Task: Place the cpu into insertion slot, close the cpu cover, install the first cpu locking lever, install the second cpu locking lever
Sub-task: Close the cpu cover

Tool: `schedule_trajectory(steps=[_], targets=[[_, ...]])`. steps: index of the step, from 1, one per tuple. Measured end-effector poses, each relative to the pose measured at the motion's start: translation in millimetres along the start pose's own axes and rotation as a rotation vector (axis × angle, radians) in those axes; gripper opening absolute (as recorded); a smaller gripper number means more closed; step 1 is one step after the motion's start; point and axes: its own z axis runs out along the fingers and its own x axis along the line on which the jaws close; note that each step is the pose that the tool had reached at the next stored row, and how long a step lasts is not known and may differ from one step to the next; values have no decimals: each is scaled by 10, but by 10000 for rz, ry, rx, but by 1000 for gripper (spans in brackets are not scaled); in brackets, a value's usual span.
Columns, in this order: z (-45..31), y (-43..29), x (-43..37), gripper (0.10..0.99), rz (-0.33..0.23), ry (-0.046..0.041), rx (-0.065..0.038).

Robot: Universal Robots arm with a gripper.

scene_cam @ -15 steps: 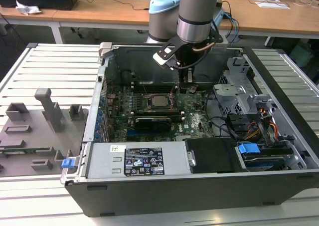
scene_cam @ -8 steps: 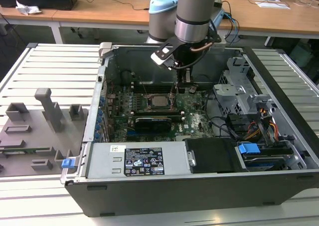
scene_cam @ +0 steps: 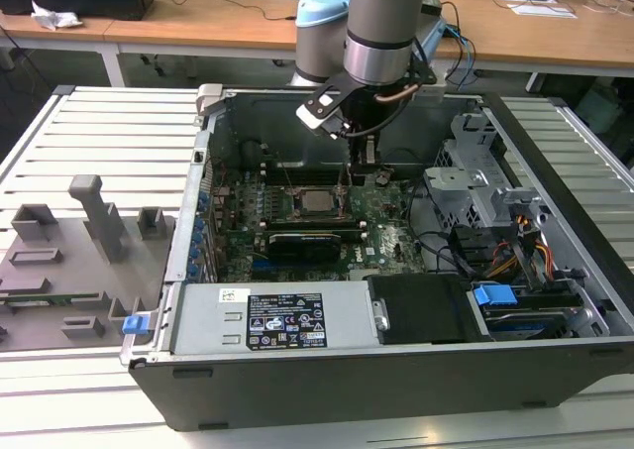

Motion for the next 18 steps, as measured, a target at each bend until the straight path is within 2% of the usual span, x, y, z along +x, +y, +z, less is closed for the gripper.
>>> schedule_trajectory(steps=[5, 10, 14, 15, 18], targets=[[-1, -58, -1, 106, 0, 0, -1], [7, -147, -2, 106, 0, 3, -2], [132, -283, -6, 106, -1, 1, 6], [139, -334, -8, 106, 1, -1, 28], [150, -426, -9, 106, -4, 0, 31]])
